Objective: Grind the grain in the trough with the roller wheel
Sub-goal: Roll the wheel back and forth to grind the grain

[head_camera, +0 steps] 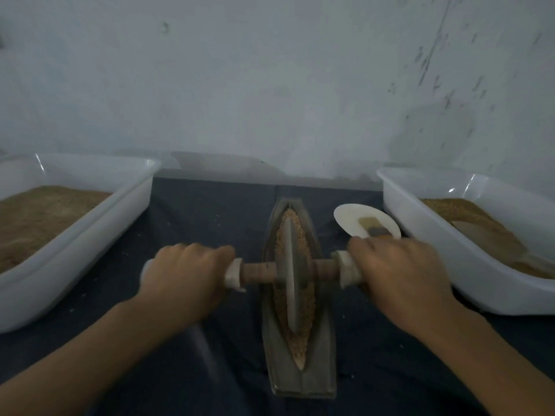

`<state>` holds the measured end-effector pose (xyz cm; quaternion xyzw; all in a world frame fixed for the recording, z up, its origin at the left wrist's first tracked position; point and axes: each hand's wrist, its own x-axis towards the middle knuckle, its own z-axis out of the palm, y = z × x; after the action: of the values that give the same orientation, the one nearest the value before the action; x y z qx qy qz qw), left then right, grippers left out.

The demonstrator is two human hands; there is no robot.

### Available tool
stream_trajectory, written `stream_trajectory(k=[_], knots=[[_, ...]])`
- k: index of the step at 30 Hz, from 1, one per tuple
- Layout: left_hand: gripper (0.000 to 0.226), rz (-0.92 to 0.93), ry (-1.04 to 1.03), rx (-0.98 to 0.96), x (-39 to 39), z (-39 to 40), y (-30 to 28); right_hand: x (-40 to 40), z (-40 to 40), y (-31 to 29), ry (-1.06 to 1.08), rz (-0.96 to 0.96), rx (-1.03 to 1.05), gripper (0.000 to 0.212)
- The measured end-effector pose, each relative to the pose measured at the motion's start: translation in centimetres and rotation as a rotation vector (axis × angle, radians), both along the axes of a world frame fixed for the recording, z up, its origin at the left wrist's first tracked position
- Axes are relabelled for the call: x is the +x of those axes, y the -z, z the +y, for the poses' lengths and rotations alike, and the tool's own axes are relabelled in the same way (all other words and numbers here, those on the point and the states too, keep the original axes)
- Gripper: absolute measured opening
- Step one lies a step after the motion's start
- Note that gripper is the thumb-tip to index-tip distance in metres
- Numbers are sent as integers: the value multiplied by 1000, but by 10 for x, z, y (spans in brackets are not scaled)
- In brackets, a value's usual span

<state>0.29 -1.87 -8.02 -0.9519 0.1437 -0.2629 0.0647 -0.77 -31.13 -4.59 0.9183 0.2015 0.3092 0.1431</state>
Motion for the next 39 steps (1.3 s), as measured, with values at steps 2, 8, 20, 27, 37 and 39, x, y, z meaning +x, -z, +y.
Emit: stream_trajectory(k=[2, 8, 20, 27, 37, 39], knots=[[48, -104, 112, 22, -23, 6, -4, -14, -9, 4, -87, -29, 85, 40], [36, -69, -49, 106, 17, -8, -11, 41, -4, 19, 59, 53, 71, 34], [33, 7, -64, -18, 25, -5, -5, 37, -2, 9, 33, 8, 8, 36], [52, -56, 23, 124, -16, 2, -15, 0, -13, 17, -64, 23, 142, 43], [17, 41, -102, -57, 94, -17, -19, 110, 7, 10, 163, 89, 95, 20], [20, 45, -97, -47, 78, -17, -19, 92, 5, 11, 154, 104, 83, 22]])
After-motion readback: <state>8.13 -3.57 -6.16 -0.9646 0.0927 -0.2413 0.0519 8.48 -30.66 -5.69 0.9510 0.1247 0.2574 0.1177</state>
